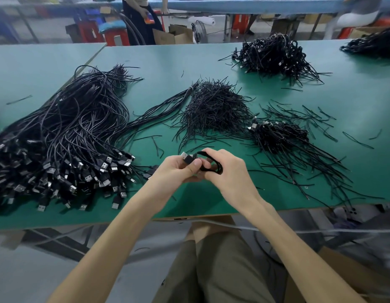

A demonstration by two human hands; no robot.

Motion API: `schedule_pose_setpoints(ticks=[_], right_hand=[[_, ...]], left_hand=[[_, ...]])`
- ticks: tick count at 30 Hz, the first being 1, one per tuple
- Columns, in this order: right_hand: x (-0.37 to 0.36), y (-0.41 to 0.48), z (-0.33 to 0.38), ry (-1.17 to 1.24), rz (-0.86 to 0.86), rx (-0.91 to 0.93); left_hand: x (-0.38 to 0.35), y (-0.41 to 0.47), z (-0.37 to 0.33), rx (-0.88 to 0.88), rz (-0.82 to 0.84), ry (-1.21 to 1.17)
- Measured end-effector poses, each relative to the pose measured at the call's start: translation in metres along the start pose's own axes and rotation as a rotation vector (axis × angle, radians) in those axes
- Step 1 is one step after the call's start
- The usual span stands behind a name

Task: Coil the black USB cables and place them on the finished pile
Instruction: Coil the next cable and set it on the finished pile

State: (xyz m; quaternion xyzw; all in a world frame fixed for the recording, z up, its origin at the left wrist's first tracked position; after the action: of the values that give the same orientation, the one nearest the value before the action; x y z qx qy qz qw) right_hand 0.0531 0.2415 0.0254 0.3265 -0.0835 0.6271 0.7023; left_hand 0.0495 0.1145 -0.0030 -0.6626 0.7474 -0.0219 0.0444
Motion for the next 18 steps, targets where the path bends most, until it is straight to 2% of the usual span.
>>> schedule_pose_setpoints(ticks=[5, 8, 12, 18], right_hand=[[-0.004, -0.005, -0.003, -0.083, 0.016, 0.033], [-0.007, -0.007, -0.010, -0.028, 0.037, -0.049], [-0.016, -0.008, -0.024, -0.049, 0.161, -0.188], [-0.021, -0.011, -0.019, -0.247, 0.226, -0.090]], left_hand=[[0.010, 0.000, 0.005, -0.057, -0.114, 0.070], [0.011, 0.000, 0.003, -0.113, -0.154, 0.117], [0.012, 0.003, -0.002, -0.159, -0.145, 0.190], [0.022, 0.006, 0.002, -0.063, -0.153, 0.297]])
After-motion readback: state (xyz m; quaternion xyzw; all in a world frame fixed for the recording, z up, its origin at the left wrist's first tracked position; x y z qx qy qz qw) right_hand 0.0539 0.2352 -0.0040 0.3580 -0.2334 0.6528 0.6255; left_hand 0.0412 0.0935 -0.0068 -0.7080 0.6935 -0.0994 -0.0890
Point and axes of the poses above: each hand's wrist, its own y-axis towards the middle knuckle, its own x-axis out of the back of the hand, z = x × y, the point moved 9 cm from there along y, towards the middle knuckle, and after that the axes turned 11 degrees about -z, right-handed, at the moved point
